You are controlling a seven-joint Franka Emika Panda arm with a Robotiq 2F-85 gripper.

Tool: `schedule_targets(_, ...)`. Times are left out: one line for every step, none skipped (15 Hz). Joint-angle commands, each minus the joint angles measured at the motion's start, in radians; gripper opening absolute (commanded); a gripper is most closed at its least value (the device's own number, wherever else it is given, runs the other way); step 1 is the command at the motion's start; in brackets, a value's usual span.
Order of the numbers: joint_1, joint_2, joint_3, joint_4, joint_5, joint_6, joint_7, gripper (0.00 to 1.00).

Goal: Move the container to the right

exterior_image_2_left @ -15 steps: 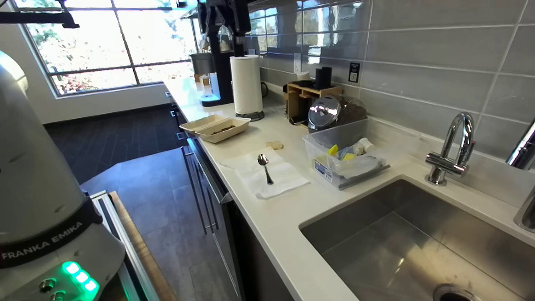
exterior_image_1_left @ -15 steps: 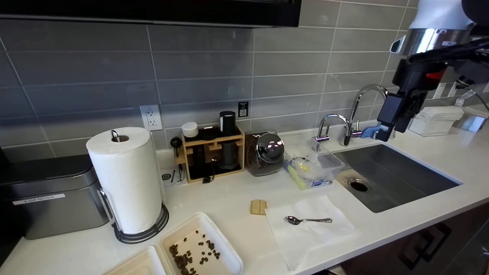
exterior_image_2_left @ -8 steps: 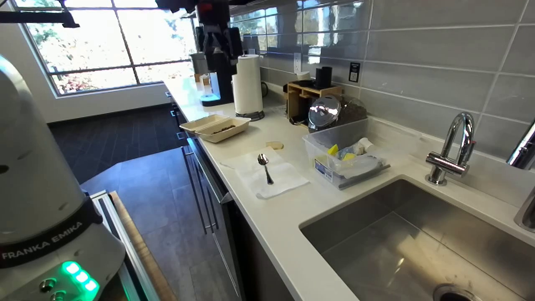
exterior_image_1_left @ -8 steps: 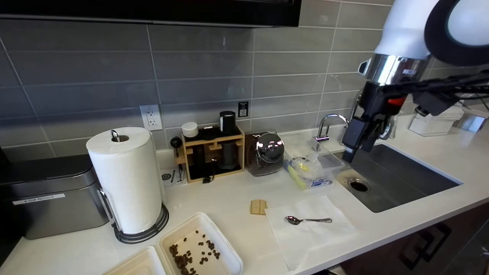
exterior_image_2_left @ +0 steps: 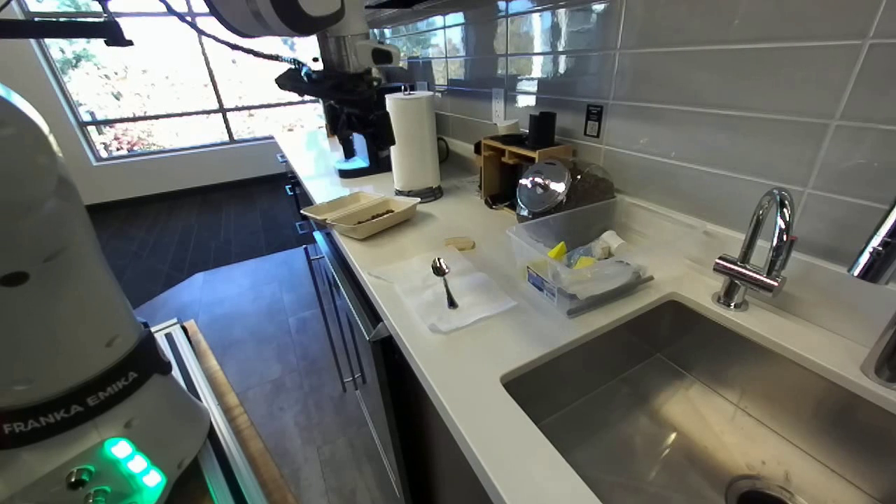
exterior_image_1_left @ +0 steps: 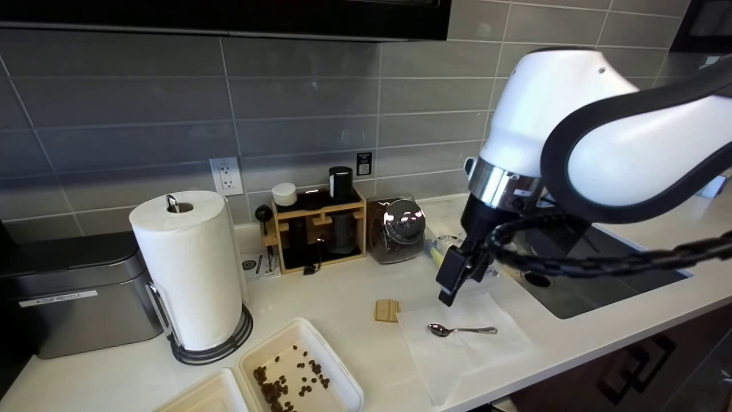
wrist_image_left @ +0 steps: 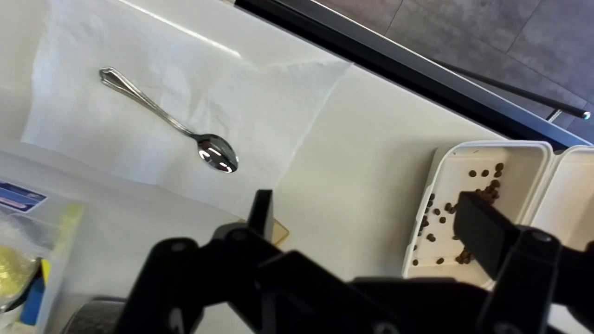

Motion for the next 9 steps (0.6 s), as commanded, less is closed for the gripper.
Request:
schedule_targets(0.029,0.202,0.043,0.104,-0.034,0.075,0.064,1.00)
schedule_targets(0.038,0.246,0.051,0.131,-0.048,0.084,0.081,1.00)
schedule_targets(0.049,0.298,0.059,0.165,-0.072,0.099,0.107,1.00)
schedule_targets(0.059,0.341,0.059,0.198,-0.088,0.103,0.131,1.00)
schedule_targets(0.073,0.392,0.055,0.242,-0.116,0.109,0.167,1.00)
schedule_targets(0.087,0.437,0.045,0.287,-0.143,0.105,0.199,1.00)
schedule_targets(0.104,0.489,0.029,0.340,-0.185,0.101,0.234,1.00)
schedule_targets(0.122,0.526,0.012,0.383,-0.218,0.096,0.258,1.00)
schedule_targets(0.137,0.567,-0.007,0.438,-0.239,0.087,0.276,1.00)
